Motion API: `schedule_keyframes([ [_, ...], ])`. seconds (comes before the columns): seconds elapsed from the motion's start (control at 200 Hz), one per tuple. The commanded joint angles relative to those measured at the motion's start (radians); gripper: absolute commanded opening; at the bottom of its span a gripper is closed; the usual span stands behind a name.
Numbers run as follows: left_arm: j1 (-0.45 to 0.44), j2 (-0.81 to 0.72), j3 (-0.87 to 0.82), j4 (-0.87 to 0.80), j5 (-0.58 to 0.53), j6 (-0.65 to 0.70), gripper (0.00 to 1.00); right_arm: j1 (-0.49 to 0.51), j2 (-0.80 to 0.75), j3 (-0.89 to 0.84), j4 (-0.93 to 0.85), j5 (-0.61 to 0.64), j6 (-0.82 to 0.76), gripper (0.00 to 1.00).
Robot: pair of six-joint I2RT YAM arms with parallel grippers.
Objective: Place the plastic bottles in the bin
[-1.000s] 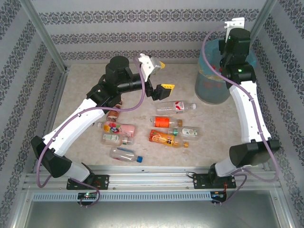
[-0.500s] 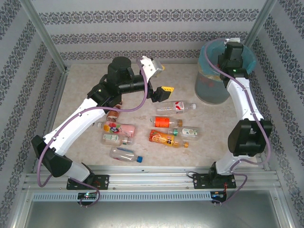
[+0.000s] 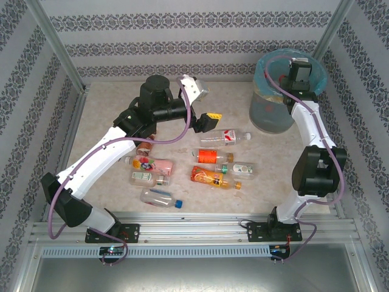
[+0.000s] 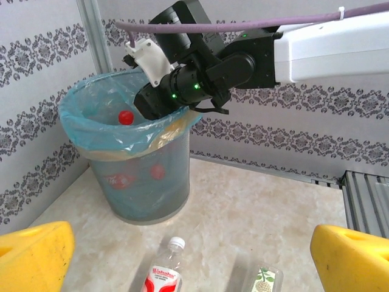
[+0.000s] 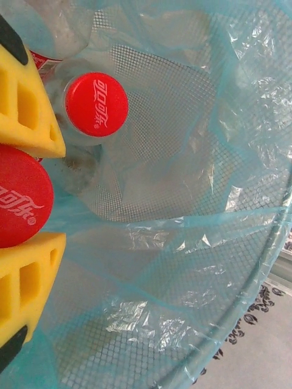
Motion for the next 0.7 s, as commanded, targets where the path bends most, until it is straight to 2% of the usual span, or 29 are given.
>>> schedule_keyframes([
  [0.0,-0.004,-0.037,-0.006,-0.017,-0.028,0.03,1.0,-0.008,-0.031,0.042,-0.098,-0.061,0.041,0.48],
  [0.12,-0.004,-0.052,-0.004,-0.048,-0.072,0.049,1.0,0.003,-0.131,0.049,-0.102,-0.098,0.071,0.63],
  [0.355,-0.004,-0.093,-0.002,-0.153,-0.179,0.121,1.0,0.083,-0.335,0.043,-0.124,-0.09,0.047,0.77],
  [0.585,-0.004,-0.147,-0.035,-0.356,-0.263,0.208,1.0,0.179,-0.531,-0.061,-0.125,-0.16,0.067,0.75],
  [0.694,-0.004,-0.199,-0.098,-0.512,-0.256,0.316,1.0,0.255,-0.631,-0.183,-0.078,-0.3,0.045,0.71],
])
